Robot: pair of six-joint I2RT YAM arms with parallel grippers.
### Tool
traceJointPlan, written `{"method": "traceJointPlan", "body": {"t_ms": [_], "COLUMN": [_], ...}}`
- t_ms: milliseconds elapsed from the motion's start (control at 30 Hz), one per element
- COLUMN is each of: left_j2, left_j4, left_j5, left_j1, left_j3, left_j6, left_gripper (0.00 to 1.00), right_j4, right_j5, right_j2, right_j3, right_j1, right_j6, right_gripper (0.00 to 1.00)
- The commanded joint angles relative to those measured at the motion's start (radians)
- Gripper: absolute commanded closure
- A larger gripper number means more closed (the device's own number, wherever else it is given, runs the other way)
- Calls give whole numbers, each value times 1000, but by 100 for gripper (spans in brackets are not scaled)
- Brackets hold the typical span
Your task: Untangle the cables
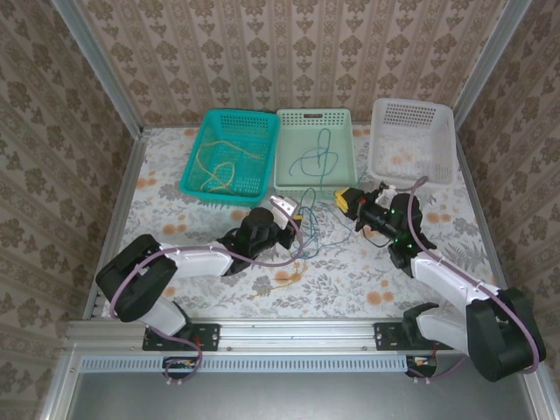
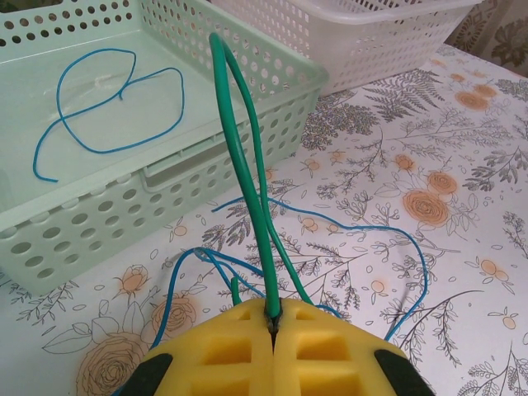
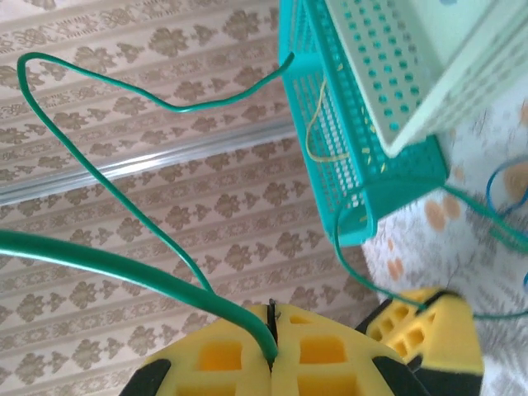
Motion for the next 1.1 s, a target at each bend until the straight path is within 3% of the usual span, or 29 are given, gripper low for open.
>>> {"method": "traceJointPlan", "body": {"t_ms": [0, 100, 267, 400, 667, 767, 933, 967, 1067], "left_j2": [-39, -51, -60, -61, -58, -64, -73, -73, -78], "left_j4": [13, 4, 2, 2, -1, -3, -22, -25, -27], "left_j5": [2, -6, -9, -11, -13, -15, -14, -15, -16], "left_j1": [-7, -5, -5, -3, 2, 2, 2, 2, 2], "left_j3": [-11, -13, -19, -22, -21, -19, -10, -10, -11], "left_j6": [16, 19, 19, 18, 10, 10, 12, 11, 10], "left_gripper": [97, 97, 97, 97, 97, 97, 97, 97, 97], "right_j4": [-7, -121, -431, -370, -565, -600, -516, -533, -604], "right_j5": [17, -11, 20, -4, 53, 84, 130, 129, 154], "right_j2": [-25, -40, -27, 109, 408, 491, 543, 552, 551], "right_j3": [43, 98, 257, 313, 569, 624, 624, 642, 672], "right_j1": [-82, -207, -426, -548, -557, -558, -557, -555, -550], "right_j6": [-145, -242, -541, -566, -752, -772, -695, -692, -745], "right_gripper": [100, 100, 100, 100, 100, 97, 100, 97, 61]}}
